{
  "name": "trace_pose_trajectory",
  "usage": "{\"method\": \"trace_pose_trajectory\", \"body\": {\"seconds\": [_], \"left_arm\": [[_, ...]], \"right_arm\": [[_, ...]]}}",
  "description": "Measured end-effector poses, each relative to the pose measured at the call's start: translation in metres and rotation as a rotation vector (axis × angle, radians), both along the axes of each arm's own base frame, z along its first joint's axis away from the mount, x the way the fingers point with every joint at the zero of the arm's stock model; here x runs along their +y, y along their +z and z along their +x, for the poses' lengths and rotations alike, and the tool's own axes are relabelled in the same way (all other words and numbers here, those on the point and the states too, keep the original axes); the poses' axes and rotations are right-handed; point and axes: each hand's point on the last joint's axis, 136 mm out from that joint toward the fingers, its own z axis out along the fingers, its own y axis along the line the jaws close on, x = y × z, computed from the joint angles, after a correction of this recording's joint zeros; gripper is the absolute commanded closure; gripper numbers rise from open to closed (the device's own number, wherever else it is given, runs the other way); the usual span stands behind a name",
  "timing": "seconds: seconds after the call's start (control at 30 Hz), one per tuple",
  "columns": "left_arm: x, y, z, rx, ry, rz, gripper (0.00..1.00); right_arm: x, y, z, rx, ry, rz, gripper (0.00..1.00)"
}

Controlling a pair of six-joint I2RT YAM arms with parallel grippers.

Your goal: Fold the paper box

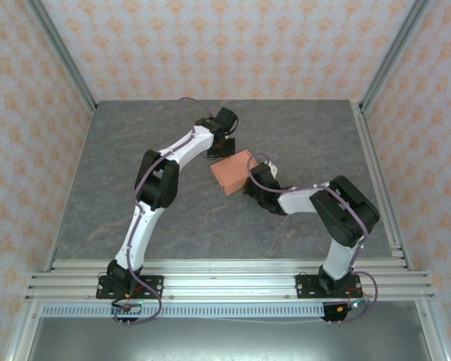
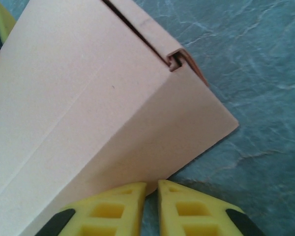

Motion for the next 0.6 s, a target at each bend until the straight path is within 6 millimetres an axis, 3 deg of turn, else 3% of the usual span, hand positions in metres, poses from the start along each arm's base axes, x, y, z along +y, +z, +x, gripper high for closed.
{"method": "trace_pose_trajectory", "body": {"seconds": [0.17,0.6], "left_arm": [[0.002,-0.003,0.001,0.007,0.0,-0.007,1.0],[-0.003,-0.004,0.005,-0.012,-0.008,-0.026,1.0]], "right_arm": [[0.004,-0.002,0.003,0.004,0.004,0.017,0.93],[0.011,-0.003,0.011,-0.019,-0.014,0.081,0.95]]}}
